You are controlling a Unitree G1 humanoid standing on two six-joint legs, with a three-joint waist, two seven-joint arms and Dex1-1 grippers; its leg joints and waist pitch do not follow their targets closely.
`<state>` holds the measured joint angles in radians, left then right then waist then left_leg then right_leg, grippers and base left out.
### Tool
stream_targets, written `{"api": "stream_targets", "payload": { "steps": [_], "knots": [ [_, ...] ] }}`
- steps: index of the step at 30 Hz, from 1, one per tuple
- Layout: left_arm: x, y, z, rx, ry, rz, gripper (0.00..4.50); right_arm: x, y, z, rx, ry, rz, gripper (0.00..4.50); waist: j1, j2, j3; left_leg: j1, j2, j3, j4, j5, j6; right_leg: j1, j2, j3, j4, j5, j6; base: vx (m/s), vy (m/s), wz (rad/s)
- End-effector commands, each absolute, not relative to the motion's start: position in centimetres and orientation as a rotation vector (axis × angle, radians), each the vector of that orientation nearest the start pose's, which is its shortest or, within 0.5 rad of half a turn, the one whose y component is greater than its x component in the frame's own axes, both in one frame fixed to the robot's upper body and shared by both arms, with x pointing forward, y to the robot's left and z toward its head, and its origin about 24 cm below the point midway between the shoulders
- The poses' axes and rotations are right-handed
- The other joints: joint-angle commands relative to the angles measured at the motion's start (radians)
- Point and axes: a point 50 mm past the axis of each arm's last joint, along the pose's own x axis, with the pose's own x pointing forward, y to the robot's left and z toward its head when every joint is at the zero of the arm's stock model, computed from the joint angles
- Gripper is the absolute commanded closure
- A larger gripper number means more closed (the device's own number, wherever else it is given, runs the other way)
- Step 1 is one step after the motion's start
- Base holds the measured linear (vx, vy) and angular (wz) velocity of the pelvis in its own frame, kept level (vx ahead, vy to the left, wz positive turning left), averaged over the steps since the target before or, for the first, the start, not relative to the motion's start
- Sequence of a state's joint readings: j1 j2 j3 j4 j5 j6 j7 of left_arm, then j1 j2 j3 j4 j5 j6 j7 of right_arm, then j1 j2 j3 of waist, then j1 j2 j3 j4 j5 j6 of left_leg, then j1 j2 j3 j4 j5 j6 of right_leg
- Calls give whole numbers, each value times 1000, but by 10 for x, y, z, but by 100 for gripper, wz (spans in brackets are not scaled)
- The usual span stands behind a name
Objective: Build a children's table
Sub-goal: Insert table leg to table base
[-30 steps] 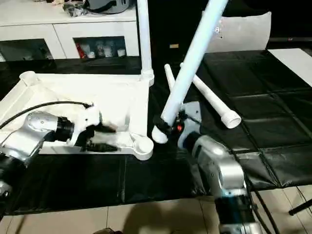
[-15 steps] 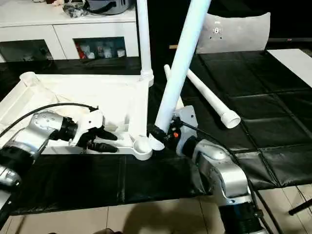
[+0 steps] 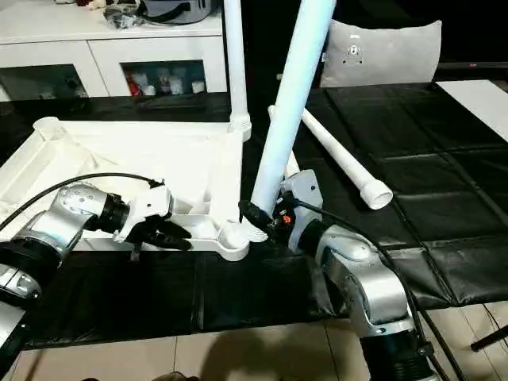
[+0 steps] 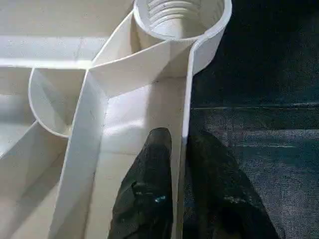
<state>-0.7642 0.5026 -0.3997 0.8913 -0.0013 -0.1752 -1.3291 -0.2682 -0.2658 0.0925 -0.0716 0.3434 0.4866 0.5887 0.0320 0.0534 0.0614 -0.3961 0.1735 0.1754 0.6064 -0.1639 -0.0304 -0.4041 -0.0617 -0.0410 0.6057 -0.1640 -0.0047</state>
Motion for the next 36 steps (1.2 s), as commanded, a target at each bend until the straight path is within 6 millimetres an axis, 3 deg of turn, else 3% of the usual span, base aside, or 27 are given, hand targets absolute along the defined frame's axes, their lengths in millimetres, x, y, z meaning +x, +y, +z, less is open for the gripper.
{"api": "stream_targets", "payload": {
  "steps": [1, 3, 6, 8, 12, 13, 15, 16, 19, 22, 24, 25, 26, 28, 29, 36],
  "knots": [
    [337, 174, 72, 612, 484, -1400, 411, 285, -125, 94, 82, 160, 799, 261, -1, 7, -71, 36, 48, -23, -82, -365, -41, 35, -78, 42, -82, -348, -211, 0, 0, 0],
    [337, 172, 70, 575, 476, -1383, 442, 285, -124, 95, 86, 166, 808, 261, 1, 9, -71, 37, 48, -23, -82, -371, -44, 35, -78, 41, -82, -355, -211, 0, 0, 0],
    [336, 171, 67, 568, 485, -1361, 448, 286, -124, 95, 84, 170, 816, 261, 1, 7, -70, 36, 48, -24, -83, -378, -47, 35, -79, 41, -83, -368, -208, 0, 0, 0],
    [335, 170, 62, 545, 513, -1301, 448, 287, -122, 96, 78, 180, 830, 261, -1, 14, -70, 38, 52, -25, -85, -379, -53, 36, -78, 41, -75, -346, -217, 0, 0, 0],
    [330, 159, 60, 452, 505, -1235, 449, 291, -117, 98, 56, 196, 854, 261, -9, 1, -68, 36, 49, -24, -82, -371, -46, 40, -80, 41, -80, -386, -211, 0, 0, 0],
    [330, 159, 60, 450, 504, -1235, 449, 291, -117, 98, 56, 196, 854, 261, -9, 4, -67, 38, 46, -22, -78, -365, -37, 33, -77, 42, -87, -406, -204, 0, 0, 0],
    [321, 147, 60, 428, 457, -1256, 450, 296, -114, 97, 40, 215, 867, 261, -14, -11, -68, 31, 46, -21, -80, -339, -29, 38, -75, 41, -86, -393, -205, 0, 0, 0],
    [321, 147, 60, 428, 457, -1256, 450, 296, -114, 97, 40, 215, 867, 261, -15, -3, -68, 33, 45, -20, -77, -332, -23, 36, -75, 41, -87, -397, -203, 0, 0, 0],
    [315, 142, 60, 452, 399, -1295, 450, 299, -114, 95, 12, 228, 885, 261, -17, -1, -71, 31, 46, -22, -77, -332, -20, 38, -73, 40, -85, -382, -198, 0, 0, 0],
    [309, 140, 60, 466, 367, -1322, 450, 302, -114, 93, -14, 246, 924, 261, -21, -9, -70, 31, 46, -19, -77, -328, -15, 37, -72, 40, -83, -372, -199, 0, 0, 0],
    [307, 142, 58, 467, 388, -1321, 450, 301, -114, 90, -40, 272, 941, 261, -21, -7, -70, 30, 47, -19, -78, -322, -12, 36, -71, 41, -83, -365, -196, 0, 0, 0],
    [306, 144, 56, 472, 401, -1322, 450, 301, -115, 88, -59, 292, 951, 261, -23, -21, -69, 29, 46, -16, -77, -317, -8, 37, -69, 41, -85, -369, -193, 0, 0, 0],
    [305, 145, 55, 468, 415, -1318, 450, 301, -116, 86, -71, 306, 959, 261, -20, -11, -70, 30, 46, -17, -77, -303, -8, 36, -71, 42, -82, -366, -191, 0, 0, 0],
    [304, 148, 53, 468, 430, -1314, 450, 301, -117, 85, -82, 316, 960, 261, -23, -13, -70, 29, 47, -18, -78, -306, -10, 38, -70, 41, -80, -358, -194, 0, 0, 0],
    [302, 150, 52, 483, 452, -1320, 450, 301, -118, 85, -83, 322, 964, 261, -26, -22, -69, 29, 45, -16, -76, -311, -7, 36, -70, 42, -83, -367, -193, 0, 0, 0],
    [301, 155, 53, 544, 488, -1370, 450, 302, -118, 77, -50, 358, 986, 261, -26, -18, -67, 33, 46, -18, -77, -337, -15, 31, -71, 42, -88, -421, -180, 0, 0, 0]
  ]
}}
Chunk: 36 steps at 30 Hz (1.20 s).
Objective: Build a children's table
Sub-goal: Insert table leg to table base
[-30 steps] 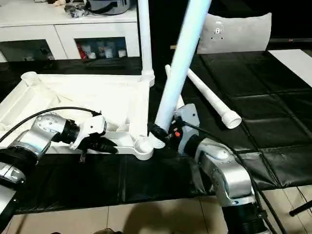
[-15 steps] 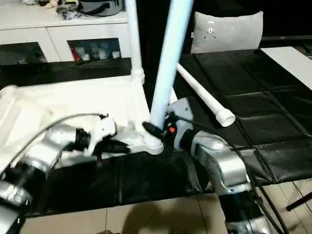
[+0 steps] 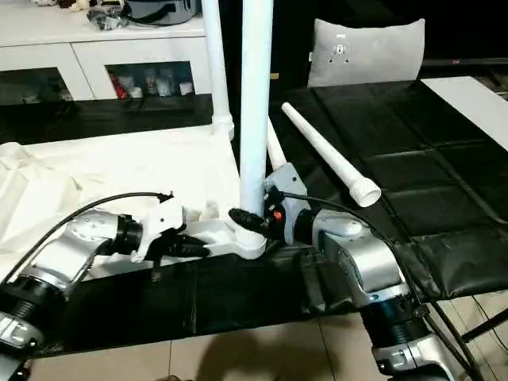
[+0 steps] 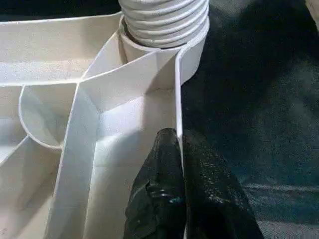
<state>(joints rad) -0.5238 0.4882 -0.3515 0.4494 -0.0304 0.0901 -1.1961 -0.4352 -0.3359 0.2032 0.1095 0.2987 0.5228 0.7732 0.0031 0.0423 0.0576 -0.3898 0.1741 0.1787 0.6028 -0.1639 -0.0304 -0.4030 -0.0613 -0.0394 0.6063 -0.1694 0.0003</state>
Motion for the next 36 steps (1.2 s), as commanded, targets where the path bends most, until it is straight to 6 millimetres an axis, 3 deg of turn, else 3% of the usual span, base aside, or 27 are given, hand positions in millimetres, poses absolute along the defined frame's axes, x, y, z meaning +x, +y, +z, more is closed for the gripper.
{"api": "stream_targets", "payload": {
  "steps": [1, 5, 11, 17, 20, 21, 22, 24, 25, 26, 29, 32, 35, 36],
  "knots": [
    [301, 154, 54, 546, 486, -1377, 450, 302, -118, 76, -39, 358, 986, 261, 3, -7, -64, 28, 46, -22, -74, -345, -19, 30, -72, 40, -89, -421, -184, 0, 0, 0],
    [302, 151, 60, 555, 476, -1410, 450, 306, -119, 71, 78, 358, 972, 261, 1, -5, -64, 28, 45, -24, -74, -359, -23, 29, -74, 40, -92, -439, -182, 0, 0, 0],
    [306, 152, 63, 563, 476, -1405, 450, 305, -127, 61, 211, 371, 929, 261, 2, -3, -67, 28, 45, -23, -75, -360, -26, 31, -72, 39, -88, -393, -202, 0, 0, 0],
    [308, 152, 64, 557, 472, -1390, 450, 295, -133, 43, 287, 385, 901, 261, 5, 3, -67, 30, 46, -24, -77, -369, -30, 31, -72, 38, -88, -397, -203, 0, 0, 0],
    [311, 152, 66, 549, 464, -1372, 450, 288, -134, 35, 314, 372, 879, 261, 6, 1, -67, 29, 46, -24, -78, -376, -28, 31, -72, 37, -89, -394, -203, 0, 0, 0],
    [312, 152, 66, 549, 464, -1371, 450, 287, -134, 34, 312, 372, 877, 261, 7, 1, -67, 31, 47, -25, -78, -380, -30, 30, -73, 37, -89, -395, -204, 0, 0, 0],
    [312, 152, 66, 550, 464, -1368, 450, 283, -134, 30, 298, 375, 874, 261, 6, 12, -66, 30, 46, -26, -80, -391, -34, 30, -73, 36, -89, -399, -205, 0, 0, 0],
    [313, 153, 66, 551, 464, -1367, 450, 280, -135, 26, 264, 379, 867, 261, 5, 7, -65, 31, 45, -26, -80, -410, -37, 29, -72, 36, -93, -421, -197, 0, 0, 0],
    [313, 153, 66, 552, 464, -1366, 450, 278, -135, 24, 232, 380, 859, 261, 6, 14, -64, 34, 45, -28, -81, -422, -40, 29, -74, 36, -94, -438, -193, 0, 0, 0],
    [313, 153, 66, 552, 464, -1366, 450, 278, -135, 24, 224, 380, 859, 261, 4, 9, -62, 35, 45, -28, -81, -438, -41, 27, -73, 35, -98, -458, -189, 0, 0, 0],
    [314, 152, 67, 561, 466, -1373, 450, 273, -134, 19, 61, 397, 892, 261, 1, 11, -59, 41, 43, -32, -81, -479, -50, 22, -73, 33, -105, -531, -165, 0, 0, 0],
    [315, 152, 67, 573, 468, -1377, 450, 272, -131, 18, 20, 405, 920, 261, -2, 11, -58, 42, 42, -35, -79, -491, -47, 19, -75, 32, -112, -579, -145, 0, 0, 0],
    [315, 152, 67, 580, 468, -1383, 450, 273, -130, 18, -19, 420, 957, 261, -2, 9, -56, 39, 43, -35, -81, -485, -40, 19, -74, 33, -111, -572, -144, 0, 0, 0],
    [315, 152, 68, 585, 467, -1388, 450, 272, -128, 18, -33, 435, 984, 261, -3, 2, -52, 38, 43, -34, -82, -486, -38, 16, -73, 34, -112, -571, -145, 0, 0, 0]
  ]
}}
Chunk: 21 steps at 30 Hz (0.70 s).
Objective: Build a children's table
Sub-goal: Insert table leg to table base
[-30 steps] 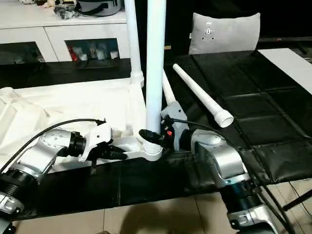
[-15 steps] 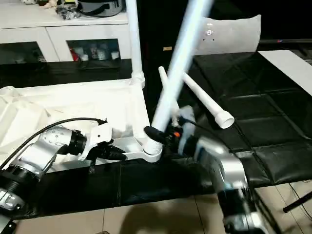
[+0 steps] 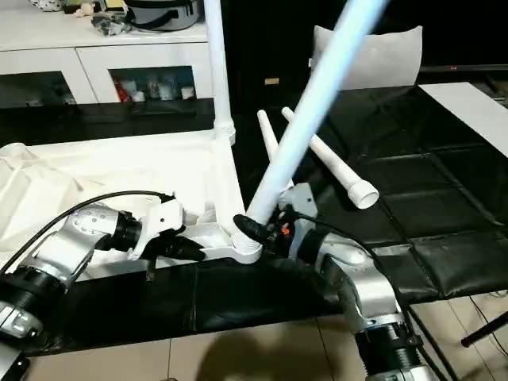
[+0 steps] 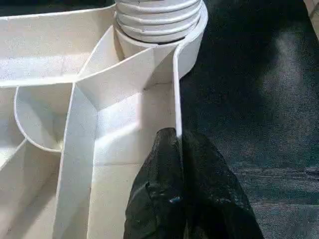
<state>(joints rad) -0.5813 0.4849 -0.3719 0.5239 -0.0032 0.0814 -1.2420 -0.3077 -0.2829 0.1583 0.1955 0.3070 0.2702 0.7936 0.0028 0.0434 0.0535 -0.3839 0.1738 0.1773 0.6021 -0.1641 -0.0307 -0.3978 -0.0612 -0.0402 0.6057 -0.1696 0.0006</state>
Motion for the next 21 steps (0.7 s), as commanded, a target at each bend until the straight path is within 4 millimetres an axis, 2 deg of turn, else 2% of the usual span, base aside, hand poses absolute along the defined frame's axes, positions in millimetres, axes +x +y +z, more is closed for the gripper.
{"api": "stream_targets", "payload": {
  "steps": [1, 2, 4, 7, 8, 9, 10, 11, 12, 13, 14, 15, 17, 21],
  "knots": [
    [315, 152, 68, 587, 467, -1390, 450, 272, -128, 18, -38, 442, 995, 261, -1, 2, -48, 33, 43, -33, -80, -486, -36, 11, -73, 35, -111, -571, -147, 0, 0, 0],
    [314, 152, 69, 598, 467, -1396, 450, 271, -127, 17, -45, 470, 1035, 261, -1, -4, -43, 32, 43, -33, -81, -484, -29, 9, -74, 35, -110, -584, -144, 0, 0, 0],
    [314, 153, 70, 620, 471, -1410, 450, 270, -125, 16, -65, 502, 1079, 261, -1, -4, -41, 30, 44, -34, -82, -473, -24, 10, -75, 37, -111, -590, -138, 0, 0, 0],
    [317, 155, 74, 670, 471, -1427, 450, 267, -123, 11, -130, 568, 1176, 261, -2, -14, -29, 29, 45, -31, -87, -473, -19, 4, -74, 40, -115, -595, -131, 0, 0, 0],
    [317, 155, 74, 670, 471, -1427, 450, 267, -123, 11, -130, 568, 1176, 261, -3, -13, -29, 31, 44, -33, -87, -480, -20, 4, -74, 39, -115, -607, -126, 0, 0, 0],
    [318, 156, 76, 676, 470, -1427, 450, 267, -121, 11, -140, 577, 1195, 261, -3, -16, -23, 30, 45, -32, -89, -484, -20, 0, -74, 39, -117, -611, -124, 0, 0, 0],
    [319, 156, 77, 679, 469, -1427, 450, 267, -121, 11, -145, 583, 1207, 261, -3, -15, -23, 31, 45, -34, -90, -488, -21, 1, -74, 39, -117, -615, -122, 0, 0, 0],
    [321, 156, 79, 692, 470, -1428, 450, 267, -117, 11, -152, 596, 1236, 261, -3, -15, -13, 37, 46, -35, -94, -516, -26, -7, -72, 39, -123, -639, -113, 0, 0, 0],
    [321, 156, 80, 695, 471, -1427, 450, 267, -116, 11, -156, 598, 1246, 261, -4, -17, -10, 40, 46, -36, -95, -528, -31, -8, -73, 38, -126, -651, -110, 0, 0, 0],
    [324, 158, 81, 710, 475, -1411, 450, 266, -112, 11, -166, 601, 1270, 261, -6, -19, -6, 38, 46, -38, -100, -536, -34, -5, -74, 36, -127, -648, -107, 0, 0, 0],
    [325, 158, 81, 711, 476, -1410, 450, 266, -112, 11, -167, 601, 1271, 261, -5, -17, -6, 42, 48, -40, -102, -551, -39, -6, -74, 36, -128, -640, -107, 0, 0, 0],
    [326, 159, 82, 717, 478, -1401, 450, 264, -108, 12, -161, 601, 1287, 261, -6, -19, -1, 42, 50, -41, -104, -563, -41, -9, -74, 36, -129, -636, -110, 0, 0, 0],
    [328, 161, 83, 722, 480, -1395, 450, 262, -106, 12, -155, 603, 1303, 261, -9, -20, 2, 40, 51, -45, -113, -588, -48, -1, -75, 34, -126, -609, -116, 0, 0, 0],
    [331, 166, 85, 735, 489, -1374, 450, 258, -104, 9, -153, 604, 1312, 261, -11, -21, 5, 42, 50, -43, -114, -593, -47, -5, -78, 39, -129, -614, -122, 0, 0, 0]
  ]
}}
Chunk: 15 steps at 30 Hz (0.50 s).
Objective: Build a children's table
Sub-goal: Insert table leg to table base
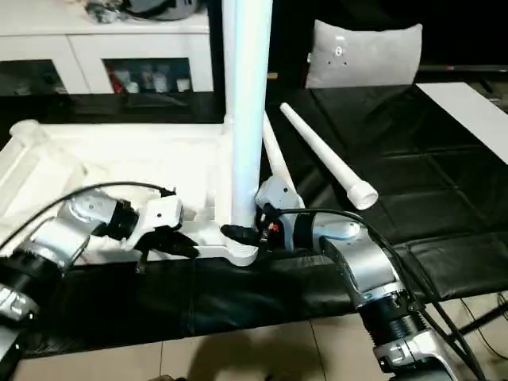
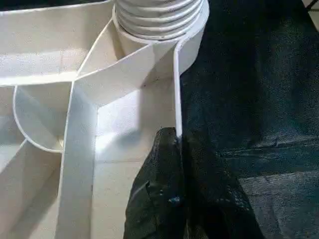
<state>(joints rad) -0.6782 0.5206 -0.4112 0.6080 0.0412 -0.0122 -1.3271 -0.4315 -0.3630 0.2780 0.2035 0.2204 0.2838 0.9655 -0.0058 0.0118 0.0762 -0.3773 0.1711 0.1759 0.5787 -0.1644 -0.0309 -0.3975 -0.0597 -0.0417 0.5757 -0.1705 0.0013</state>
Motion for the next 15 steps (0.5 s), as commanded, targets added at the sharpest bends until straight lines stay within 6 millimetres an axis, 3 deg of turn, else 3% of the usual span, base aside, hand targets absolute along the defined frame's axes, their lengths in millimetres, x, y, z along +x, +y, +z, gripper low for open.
{"api": "stream_targets", "payload": {
  "steps": [1, 7, 11, 14, 15],
  "knots": [
    [332, 168, 85, 737, 492, -1365, 450, 258, -104, 8, -153, 598, 1304, 261, -2, 11, -17, 37, 53, -42, -90, -592, -45, -6, -82, 42, -101, -629, -121, 0, 0, 0],
    [333, 175, 85, 716, 500, -1316, 450, 260, -104, 10, -120, 554, 1247, 261, -4, 6, -10, 45, 47, -47, -87, -597, -40, -11, -88, 36, -123, -793, -69, 0, 0, 0],
    [328, 181, 83, 673, 510, -1285, 450, 263, -104, 10, -101, 538, 1194, 261, -4, 11, -9, 51, 50, -51, -91, -607, -47, -12, -90, 31, -127, -810, -63, 0, 0, 0],
    [323, 185, 82, 634, 510, -1263, 450, 267, -103, 9, -98, 524, 1130, 261, -12, 14, -5, 43, 51, -59, -97, -628, -54, -8, -90, 23, -128, -814, -60, 0, 0, 0],
    [317, 186, 83, 599, 510, -1239, 450, 272, -102, 8, -85, 513, 1060, 261, -13, 20, -9, 43, 54, -62, -100, -638, -61, -4, -91, 23, -123, -799, -65, 0, 0, 0]
  ]
}}
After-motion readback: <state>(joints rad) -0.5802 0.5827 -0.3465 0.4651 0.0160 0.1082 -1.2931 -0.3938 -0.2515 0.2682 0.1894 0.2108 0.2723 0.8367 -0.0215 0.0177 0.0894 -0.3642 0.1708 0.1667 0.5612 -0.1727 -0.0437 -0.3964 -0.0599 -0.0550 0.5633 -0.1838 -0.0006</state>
